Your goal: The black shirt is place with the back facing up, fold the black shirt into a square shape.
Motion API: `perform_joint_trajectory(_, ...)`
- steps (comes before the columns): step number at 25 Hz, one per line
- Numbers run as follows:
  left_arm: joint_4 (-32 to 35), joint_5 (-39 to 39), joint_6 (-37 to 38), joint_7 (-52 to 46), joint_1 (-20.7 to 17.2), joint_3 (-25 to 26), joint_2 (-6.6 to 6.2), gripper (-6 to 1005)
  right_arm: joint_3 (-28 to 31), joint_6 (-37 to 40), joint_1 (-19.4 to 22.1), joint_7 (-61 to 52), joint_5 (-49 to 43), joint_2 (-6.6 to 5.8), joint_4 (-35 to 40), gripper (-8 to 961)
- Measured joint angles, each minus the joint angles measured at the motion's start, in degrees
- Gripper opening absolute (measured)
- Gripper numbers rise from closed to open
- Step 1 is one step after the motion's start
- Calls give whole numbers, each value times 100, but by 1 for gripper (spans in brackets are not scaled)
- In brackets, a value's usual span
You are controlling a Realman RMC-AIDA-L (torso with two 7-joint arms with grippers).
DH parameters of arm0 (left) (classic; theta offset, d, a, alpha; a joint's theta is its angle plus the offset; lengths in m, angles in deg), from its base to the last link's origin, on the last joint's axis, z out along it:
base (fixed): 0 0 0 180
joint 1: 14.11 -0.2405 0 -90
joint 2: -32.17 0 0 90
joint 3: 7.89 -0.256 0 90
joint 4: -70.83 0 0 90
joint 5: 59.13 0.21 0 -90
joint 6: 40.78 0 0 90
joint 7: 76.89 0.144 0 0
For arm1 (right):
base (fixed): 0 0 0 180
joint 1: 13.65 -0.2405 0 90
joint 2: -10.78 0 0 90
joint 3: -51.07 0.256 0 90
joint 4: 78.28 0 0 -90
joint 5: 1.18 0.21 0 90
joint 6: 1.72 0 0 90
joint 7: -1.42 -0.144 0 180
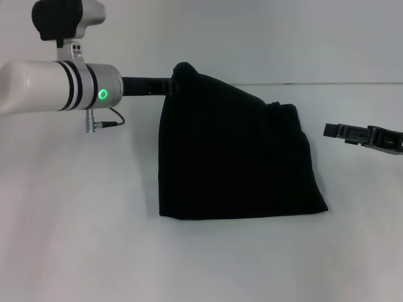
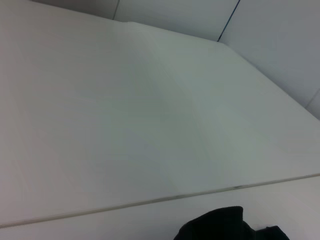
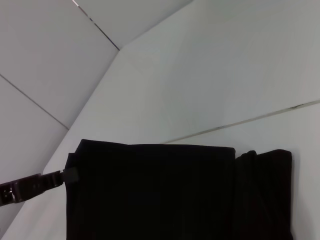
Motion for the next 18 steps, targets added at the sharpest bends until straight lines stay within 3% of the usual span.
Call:
perform_joint_trajectory(13, 30, -1, -457, 516, -67, 1, 105, 168, 2, -14, -50, 67, 0, -4, 0, 881)
perform_joint_trajectory(17, 208, -1, -364, 587, -148, 1, 82, 332, 74, 19, -51, 244, 38, -49, 2, 881)
perform_joint_trajectory(18, 910, -85, 364, 572, -479, 55, 125, 373, 85, 50, -50, 328, 89, -64, 3, 882)
